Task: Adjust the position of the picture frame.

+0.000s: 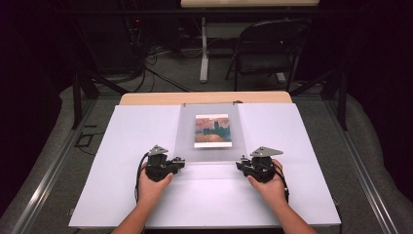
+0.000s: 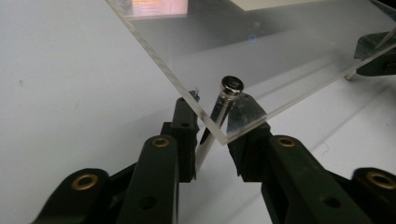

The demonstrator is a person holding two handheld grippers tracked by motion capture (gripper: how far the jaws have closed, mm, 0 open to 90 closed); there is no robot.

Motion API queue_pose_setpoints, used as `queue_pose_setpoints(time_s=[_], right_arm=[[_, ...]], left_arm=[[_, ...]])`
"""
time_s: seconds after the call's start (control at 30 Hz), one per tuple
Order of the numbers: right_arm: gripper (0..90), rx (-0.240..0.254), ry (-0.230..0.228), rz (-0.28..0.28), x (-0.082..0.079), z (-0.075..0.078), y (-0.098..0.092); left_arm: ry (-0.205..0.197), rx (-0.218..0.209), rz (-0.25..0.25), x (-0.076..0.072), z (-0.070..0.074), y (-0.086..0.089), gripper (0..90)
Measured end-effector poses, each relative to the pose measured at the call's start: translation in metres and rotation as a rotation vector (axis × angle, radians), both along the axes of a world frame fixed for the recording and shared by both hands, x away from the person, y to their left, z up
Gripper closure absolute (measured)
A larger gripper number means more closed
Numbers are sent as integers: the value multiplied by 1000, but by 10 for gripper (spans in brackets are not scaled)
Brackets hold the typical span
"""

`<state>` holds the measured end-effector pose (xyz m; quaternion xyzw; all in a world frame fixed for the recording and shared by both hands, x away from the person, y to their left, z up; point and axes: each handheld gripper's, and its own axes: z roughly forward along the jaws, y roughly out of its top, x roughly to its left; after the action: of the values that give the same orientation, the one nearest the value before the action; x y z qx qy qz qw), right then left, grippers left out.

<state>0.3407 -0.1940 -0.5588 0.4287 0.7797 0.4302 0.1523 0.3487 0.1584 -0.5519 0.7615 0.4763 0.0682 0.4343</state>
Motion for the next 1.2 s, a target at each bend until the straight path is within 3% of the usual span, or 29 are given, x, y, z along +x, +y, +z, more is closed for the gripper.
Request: queue_pose_setpoints(time_s=[0.2, 0.57, 0.77, 1.07, 1.2], right_arm=[[598, -27, -4, 29, -8, 3, 2], [470, -87, -30, 44, -18, 8, -5], [456, -106, -43, 63, -23, 13, -9], [473, -106, -49, 80, -44, 26, -22], [467, -94, -50, 97, -52, 35, -28]], left_arm=[[-9, 50, -30, -12, 4, -3, 594], [-46, 84, -45, -22, 6, -8, 456], [-73, 69, -43, -28, 10, -3, 438], [-40, 46, -62, -44, 21, 16, 448], [-53, 74, -71, -44, 34, 22, 450]])
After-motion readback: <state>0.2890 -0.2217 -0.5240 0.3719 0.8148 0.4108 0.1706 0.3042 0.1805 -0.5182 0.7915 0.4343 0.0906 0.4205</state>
